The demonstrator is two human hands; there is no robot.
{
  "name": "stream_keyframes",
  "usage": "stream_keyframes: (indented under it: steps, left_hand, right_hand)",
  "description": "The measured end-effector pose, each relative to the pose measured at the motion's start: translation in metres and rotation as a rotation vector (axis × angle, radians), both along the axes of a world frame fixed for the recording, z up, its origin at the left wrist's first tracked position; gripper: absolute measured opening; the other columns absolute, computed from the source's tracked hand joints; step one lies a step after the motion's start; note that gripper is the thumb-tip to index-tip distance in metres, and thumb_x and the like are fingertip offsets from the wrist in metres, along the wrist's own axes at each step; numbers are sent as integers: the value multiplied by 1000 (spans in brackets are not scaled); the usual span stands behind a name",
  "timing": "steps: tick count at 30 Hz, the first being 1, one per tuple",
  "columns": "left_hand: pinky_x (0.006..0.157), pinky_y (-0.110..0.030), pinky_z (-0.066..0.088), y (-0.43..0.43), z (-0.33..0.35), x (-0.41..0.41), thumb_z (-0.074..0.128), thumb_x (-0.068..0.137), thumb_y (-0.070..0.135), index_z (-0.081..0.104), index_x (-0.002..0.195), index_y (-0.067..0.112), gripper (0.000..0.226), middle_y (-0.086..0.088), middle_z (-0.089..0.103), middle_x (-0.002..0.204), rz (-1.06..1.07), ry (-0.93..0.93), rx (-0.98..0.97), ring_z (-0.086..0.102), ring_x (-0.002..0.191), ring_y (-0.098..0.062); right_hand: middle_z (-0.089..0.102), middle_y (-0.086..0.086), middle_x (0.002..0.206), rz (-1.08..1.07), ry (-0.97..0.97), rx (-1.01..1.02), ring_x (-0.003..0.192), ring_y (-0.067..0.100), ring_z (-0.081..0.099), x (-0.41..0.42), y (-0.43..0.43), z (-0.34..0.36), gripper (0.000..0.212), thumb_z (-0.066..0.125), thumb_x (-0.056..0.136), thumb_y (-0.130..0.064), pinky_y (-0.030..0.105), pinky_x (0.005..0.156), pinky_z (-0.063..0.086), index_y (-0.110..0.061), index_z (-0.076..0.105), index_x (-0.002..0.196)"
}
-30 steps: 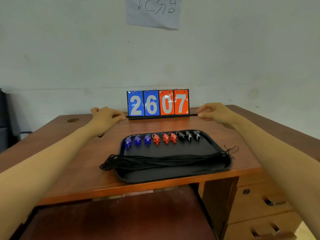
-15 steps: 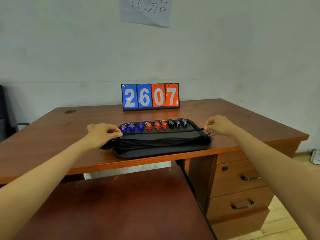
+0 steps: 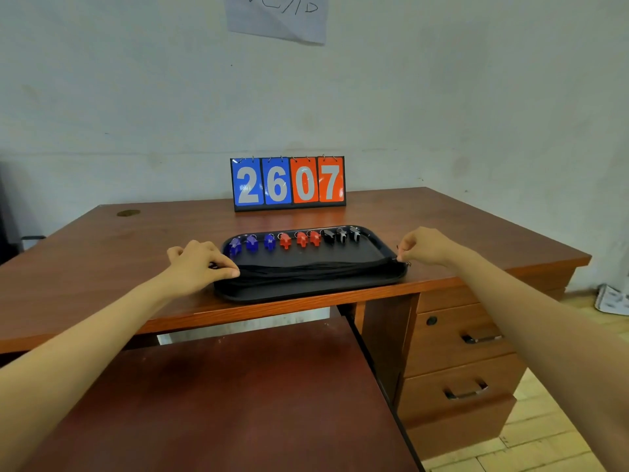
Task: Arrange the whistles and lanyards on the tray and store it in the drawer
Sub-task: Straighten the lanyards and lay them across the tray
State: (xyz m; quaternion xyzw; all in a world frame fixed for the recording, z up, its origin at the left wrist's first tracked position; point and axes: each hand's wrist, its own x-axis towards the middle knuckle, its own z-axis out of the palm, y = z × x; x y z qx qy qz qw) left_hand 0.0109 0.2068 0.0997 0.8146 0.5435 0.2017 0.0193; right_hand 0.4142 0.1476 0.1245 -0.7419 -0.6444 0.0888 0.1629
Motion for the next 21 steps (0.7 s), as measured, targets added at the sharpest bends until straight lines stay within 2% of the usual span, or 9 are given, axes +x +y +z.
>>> stream_keyframes:
  steps: [2, 5, 7, 10, 13, 15, 18, 21]
  left_hand:
    - [92, -37, 21, -3, 1, 1, 60, 79, 54, 66, 103, 41, 28, 9, 56, 112, 7, 45, 33, 39, 119, -19]
    - [97, -37, 19, -8, 4, 5, 59, 78, 58, 59, 115, 41, 41, 8, 51, 124, 0, 115, 82, 31, 124, -20]
    - [97, -37, 19, -9, 3, 11, 58, 79, 57, 59, 115, 40, 40, 9, 51, 127, -19, 137, 114, 31, 123, -18]
    - [94, -38, 20, -9, 0, 19, 57, 81, 54, 63, 107, 40, 30, 9, 53, 124, -26, 177, 137, 34, 119, -16]
    - [90, -36, 20, -8, -2, 22, 57, 82, 53, 64, 102, 39, 25, 12, 56, 114, -37, 206, 95, 36, 115, -14]
    - [87, -35, 20, -5, 0, 22, 57, 81, 55, 64, 104, 38, 30, 11, 57, 106, -49, 192, 76, 40, 110, -14]
    - [90, -35, 23, 5, 13, 28, 55, 83, 55, 62, 110, 33, 36, 8, 60, 97, -2, 47, 119, 48, 100, -14]
    - [101, -38, 24, 27, 28, 31, 51, 89, 48, 61, 114, 29, 33, 3, 65, 110, 137, -41, 80, 52, 111, -19]
  right_hand:
    - [66, 8, 112, 5, -18, -16, 96, 20, 56, 1, -3, 1, 18, 70, 82, -23, 31, 84, 43, -12, 66, 96]
    - [61, 3, 120, 44, -116, 79, 111, 23, 53, -2, -7, 5, 35, 73, 76, -28, 46, 101, 41, -17, 63, 108]
    - [59, 3, 119, 123, -152, 118, 112, 23, 52, -9, -10, 8, 31, 72, 78, -27, 45, 100, 40, -19, 64, 107]
    - [59, 2, 111, 192, -280, 91, 107, 23, 52, -19, -10, 6, 23, 67, 83, -30, 38, 90, 42, -21, 66, 104]
    - [60, 1, 112, 199, -347, 25, 109, 22, 50, -22, -8, 3, 25, 63, 86, -35, 41, 92, 40, -21, 66, 106]
    - [61, 2, 113, 232, -293, 50, 107, 20, 53, -24, -5, 5, 29, 63, 85, -38, 42, 93, 43, -19, 66, 107]
    - [64, 2, 113, 232, -136, 155, 106, 19, 57, -28, 6, 12, 29, 60, 88, -37, 41, 95, 46, -17, 65, 108]
    - [65, 4, 115, 127, -121, 181, 106, 21, 58, -28, 28, 14, 30, 55, 90, -37, 42, 95, 48, -17, 62, 111]
